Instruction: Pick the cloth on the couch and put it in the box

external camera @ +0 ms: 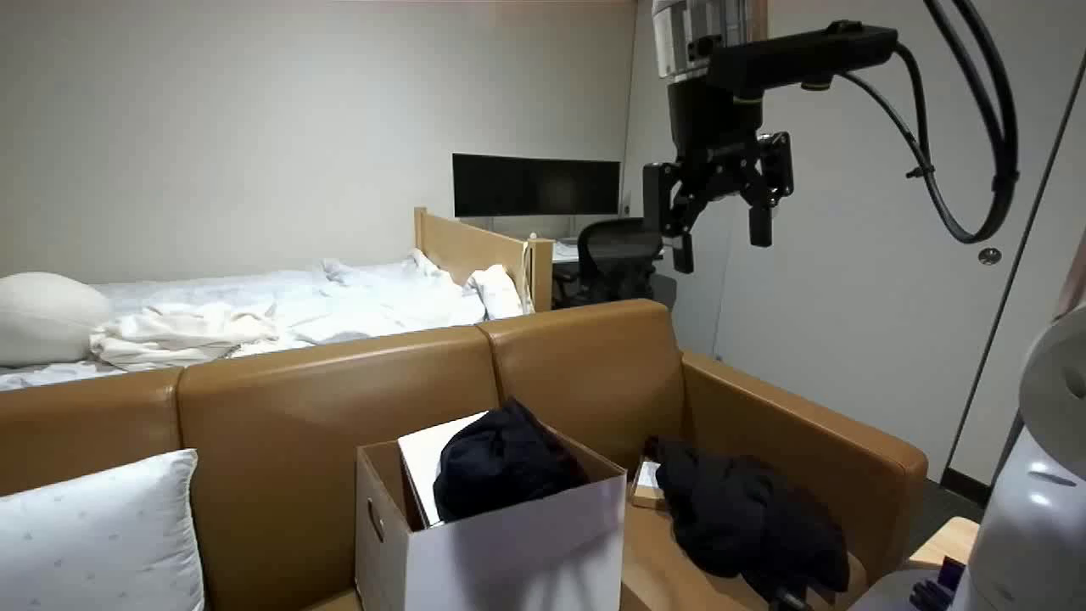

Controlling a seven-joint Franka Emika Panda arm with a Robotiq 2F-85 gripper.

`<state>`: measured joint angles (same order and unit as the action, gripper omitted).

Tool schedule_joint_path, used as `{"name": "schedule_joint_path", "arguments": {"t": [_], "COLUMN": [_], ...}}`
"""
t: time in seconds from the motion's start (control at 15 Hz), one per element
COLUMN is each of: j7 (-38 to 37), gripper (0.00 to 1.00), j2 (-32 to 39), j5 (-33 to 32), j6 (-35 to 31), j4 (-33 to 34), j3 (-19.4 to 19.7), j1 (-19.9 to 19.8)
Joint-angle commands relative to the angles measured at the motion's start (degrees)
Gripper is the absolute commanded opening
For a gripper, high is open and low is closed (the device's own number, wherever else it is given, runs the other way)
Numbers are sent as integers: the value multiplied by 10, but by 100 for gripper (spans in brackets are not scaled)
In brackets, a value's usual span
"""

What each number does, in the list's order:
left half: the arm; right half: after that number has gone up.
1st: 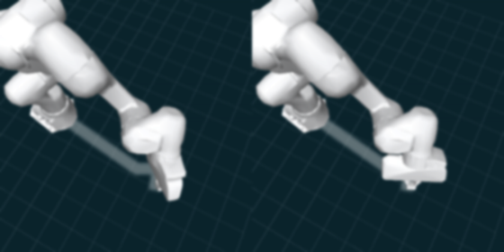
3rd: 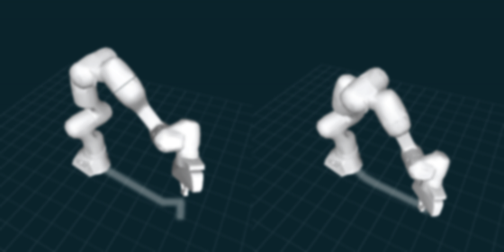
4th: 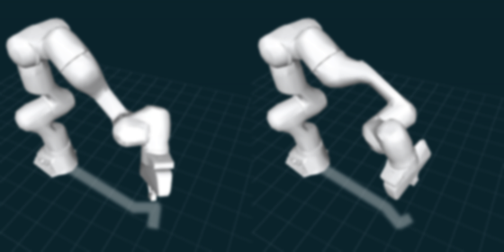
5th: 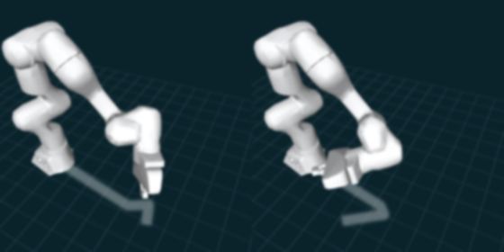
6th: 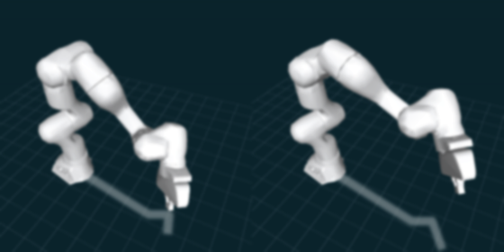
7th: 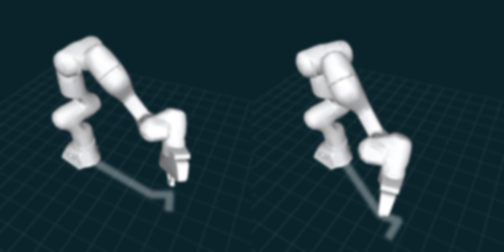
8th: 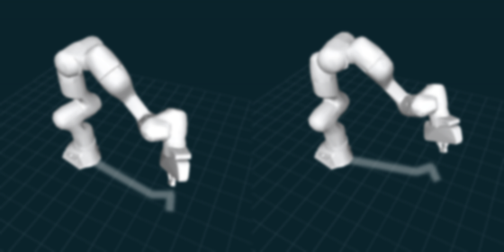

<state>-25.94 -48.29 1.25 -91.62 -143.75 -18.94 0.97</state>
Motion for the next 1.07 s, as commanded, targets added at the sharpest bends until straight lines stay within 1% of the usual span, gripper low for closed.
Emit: {"name": "schedule_joint_path", "arguments": {"t": [0.0, 0.53, 0.6, 0.8, 1.0], "j7": [-4, -4, -5, -30, -80], "gripper": [100, 100, 100, 100, 100], "j2": [2, 2, 31, 80, 143], "j5": [-4, -4, -14, -7, 2], "j6": [1, 1, 15, -18, -47], "j4": [1, 1, 18, 50, 111], "j3": [5, 5, 1, 10, 32], "j1": [7, 7, -3, -29, -71]}}
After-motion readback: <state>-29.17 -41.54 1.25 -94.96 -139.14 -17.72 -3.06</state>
